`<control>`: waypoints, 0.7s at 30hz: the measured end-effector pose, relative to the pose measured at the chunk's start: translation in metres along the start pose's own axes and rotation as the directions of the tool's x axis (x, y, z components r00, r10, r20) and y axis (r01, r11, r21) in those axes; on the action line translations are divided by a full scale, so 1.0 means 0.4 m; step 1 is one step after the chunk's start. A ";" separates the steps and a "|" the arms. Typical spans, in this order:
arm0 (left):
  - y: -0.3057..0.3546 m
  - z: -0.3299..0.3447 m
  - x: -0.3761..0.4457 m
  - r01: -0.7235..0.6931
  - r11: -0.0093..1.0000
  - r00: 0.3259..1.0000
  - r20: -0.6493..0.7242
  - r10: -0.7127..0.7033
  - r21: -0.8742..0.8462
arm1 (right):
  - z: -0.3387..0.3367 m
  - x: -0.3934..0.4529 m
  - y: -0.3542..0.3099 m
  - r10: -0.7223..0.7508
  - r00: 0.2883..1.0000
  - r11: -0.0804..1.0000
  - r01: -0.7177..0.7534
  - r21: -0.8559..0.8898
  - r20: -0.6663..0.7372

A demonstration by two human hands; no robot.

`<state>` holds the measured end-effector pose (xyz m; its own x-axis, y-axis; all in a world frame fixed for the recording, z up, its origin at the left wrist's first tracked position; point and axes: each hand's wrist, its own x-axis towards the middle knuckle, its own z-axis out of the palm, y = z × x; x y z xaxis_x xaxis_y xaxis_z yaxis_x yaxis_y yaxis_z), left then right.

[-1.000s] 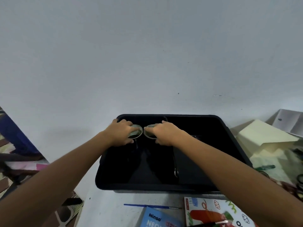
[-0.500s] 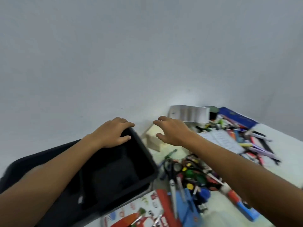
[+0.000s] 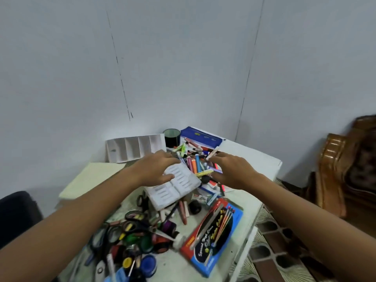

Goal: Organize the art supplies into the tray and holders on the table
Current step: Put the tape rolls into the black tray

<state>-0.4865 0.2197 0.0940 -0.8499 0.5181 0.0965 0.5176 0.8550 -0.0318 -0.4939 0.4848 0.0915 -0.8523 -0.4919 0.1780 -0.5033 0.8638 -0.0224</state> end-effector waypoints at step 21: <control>-0.112 0.062 -0.119 0.306 0.952 0.922 0.259 -0.290 -0.025 | 0.128 0.218 -0.153 -0.344 0.919 0.886 0.250 0.390 0.192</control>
<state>-0.4715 0.1574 0.0661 -0.9587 0.2358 -0.1592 0.2350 0.9717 0.0245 -0.5450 0.3836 0.0581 -0.6377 -0.7701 -0.0177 -0.7147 0.6001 -0.3592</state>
